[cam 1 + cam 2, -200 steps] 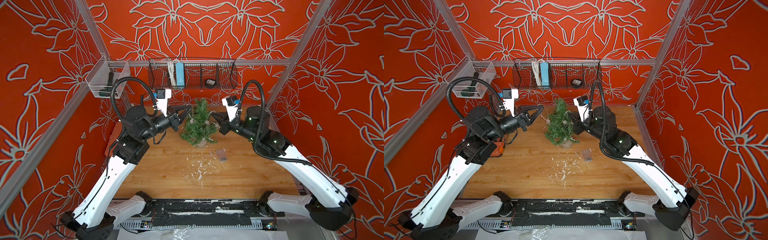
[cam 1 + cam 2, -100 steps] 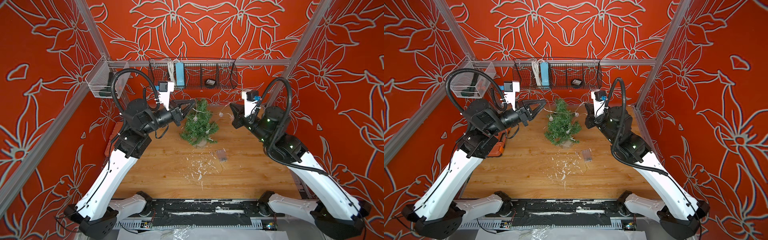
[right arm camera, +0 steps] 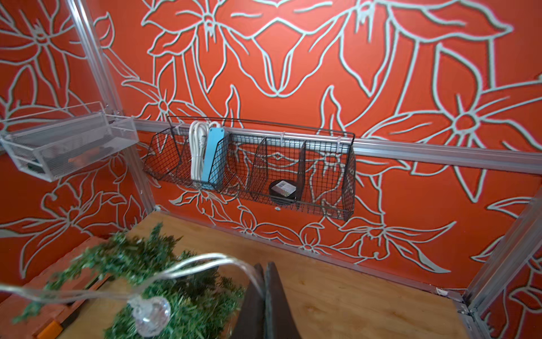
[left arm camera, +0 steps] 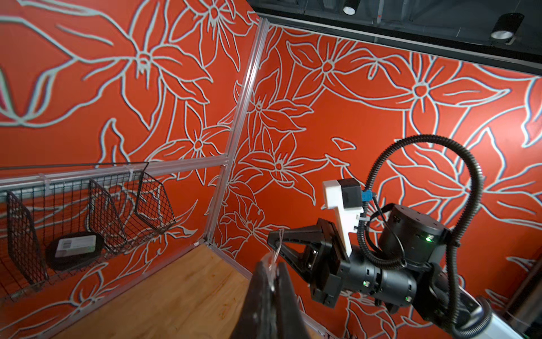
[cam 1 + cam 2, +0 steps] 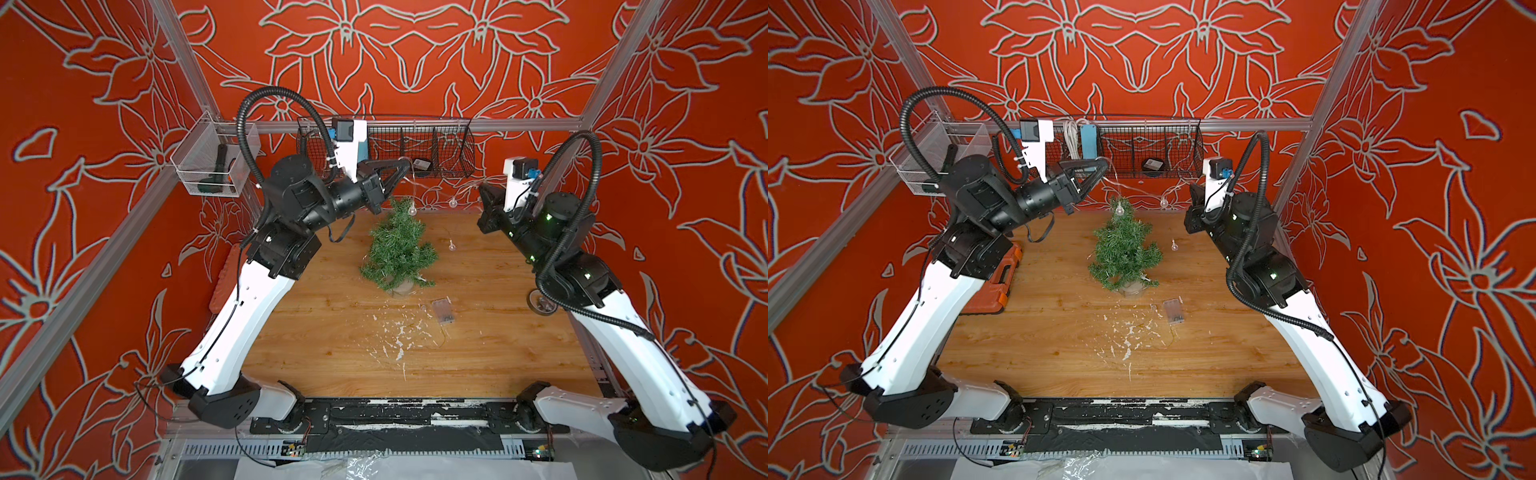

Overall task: Remove string lights from the small christmas tree
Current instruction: Remove the light string from the Christmas tree.

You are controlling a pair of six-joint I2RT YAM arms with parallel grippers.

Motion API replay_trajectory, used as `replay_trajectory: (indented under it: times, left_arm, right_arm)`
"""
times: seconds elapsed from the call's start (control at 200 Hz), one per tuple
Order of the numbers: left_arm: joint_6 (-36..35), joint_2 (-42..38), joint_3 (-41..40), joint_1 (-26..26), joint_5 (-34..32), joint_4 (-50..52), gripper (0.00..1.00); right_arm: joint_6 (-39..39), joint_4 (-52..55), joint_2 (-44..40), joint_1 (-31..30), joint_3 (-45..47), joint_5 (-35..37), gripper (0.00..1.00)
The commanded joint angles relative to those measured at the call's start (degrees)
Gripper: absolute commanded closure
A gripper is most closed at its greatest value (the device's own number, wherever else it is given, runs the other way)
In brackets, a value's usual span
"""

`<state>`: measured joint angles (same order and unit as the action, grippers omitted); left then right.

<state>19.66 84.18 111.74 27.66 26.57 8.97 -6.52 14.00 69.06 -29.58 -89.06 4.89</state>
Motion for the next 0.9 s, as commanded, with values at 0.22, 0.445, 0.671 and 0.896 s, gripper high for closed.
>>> replay_trajectory:
  times: [0.22, 0.445, 0.671, 0.896]
  left_arm:
    - [2.80, 18.23, 17.62, -8.86, -2.07, 1.18, 1.00]
    - [3.59, 26.25, 20.08, -14.15, 3.53, -1.77, 1.00]
    - [3.60, 32.56, 20.78, -16.15, 11.81, -4.98, 1.00]
    - [4.14, 33.80, 14.87, -15.97, 20.72, -11.98, 0.69]
  right_arm:
    - [-1.93, -4.71, 14.61, 6.12, -13.62, -16.16, 1.00]
    - [-6.28, -8.50, 27.80, 8.38, -22.83, -26.71, 1.00]
    - [-9.33, -7.25, 41.40, 8.80, -36.41, -34.45, 1.00]
    - [-11.10, -0.25, 54.76, 8.67, -57.04, -37.73, 1.00]
